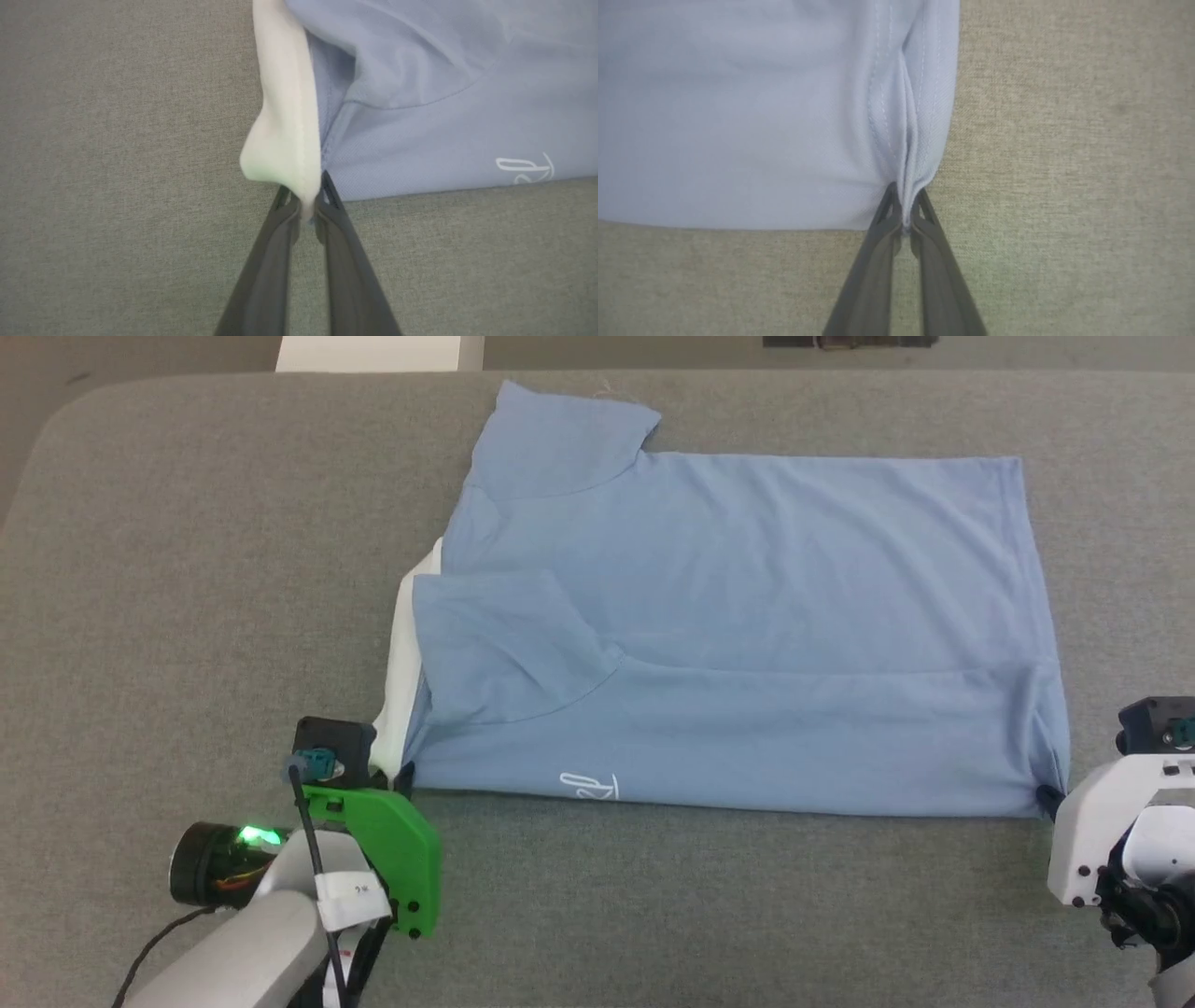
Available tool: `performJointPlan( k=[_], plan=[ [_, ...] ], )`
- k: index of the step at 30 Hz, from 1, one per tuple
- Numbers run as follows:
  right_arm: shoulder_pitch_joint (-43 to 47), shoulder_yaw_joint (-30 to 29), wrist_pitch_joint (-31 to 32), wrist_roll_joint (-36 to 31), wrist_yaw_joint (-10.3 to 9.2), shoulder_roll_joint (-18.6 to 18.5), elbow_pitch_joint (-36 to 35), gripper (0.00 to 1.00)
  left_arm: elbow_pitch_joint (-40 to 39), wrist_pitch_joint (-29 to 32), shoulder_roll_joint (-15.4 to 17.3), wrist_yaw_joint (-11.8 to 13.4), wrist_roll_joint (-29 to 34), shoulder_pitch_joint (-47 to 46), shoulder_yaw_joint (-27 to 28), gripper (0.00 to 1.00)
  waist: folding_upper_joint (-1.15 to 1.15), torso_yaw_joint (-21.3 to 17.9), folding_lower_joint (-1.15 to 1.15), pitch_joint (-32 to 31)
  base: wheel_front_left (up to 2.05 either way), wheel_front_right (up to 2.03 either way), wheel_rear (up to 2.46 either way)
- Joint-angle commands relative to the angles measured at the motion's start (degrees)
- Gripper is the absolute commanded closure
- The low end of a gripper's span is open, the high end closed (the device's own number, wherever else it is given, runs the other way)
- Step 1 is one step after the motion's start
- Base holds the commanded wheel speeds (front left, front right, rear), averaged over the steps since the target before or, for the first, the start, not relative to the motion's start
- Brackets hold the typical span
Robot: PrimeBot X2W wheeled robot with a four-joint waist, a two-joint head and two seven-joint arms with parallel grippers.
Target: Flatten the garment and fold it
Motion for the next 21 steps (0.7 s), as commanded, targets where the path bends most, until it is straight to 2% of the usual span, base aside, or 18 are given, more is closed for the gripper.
performJointPlan(
  k=[1,5,13,21],
  plan=[
    [0.7,0.2,-0.6,1.0,-0.10,-0.2,0.0,1.00,0.5,-0.2,0.7,0.0,-0.2,0.9,0.2,1.00,0.00,-0.3,0.00,-1.7,0.00,0.00,0.00],
    [2.7,0.0,-0.8,3.2,-0.10,-1.3,-2.9,1.00,0.5,-0.1,1.7,0.4,-1.2,3.2,0.3,1.00,0.00,-0.5,0.00,-4.3,0.00,0.00,0.00],
    [13.0,-2.8,4.8,4.7,-0.10,-2.2,-8.8,1.00,-1.7,1.5,4.3,0.7,-3.2,10.7,-2.1,1.00,0.00,0.0,0.00,-9.8,0.00,0.00,0.00],
    [17.4,-4.4,7.1,3.2,-0.10,-0.8,-9.7,1.00,-0.3,2.5,2.4,1.0,-4.3,14.7,-4.9,1.00,0.00,-0.3,0.00,-9.5,0.00,0.00,0.00]
  ],
)
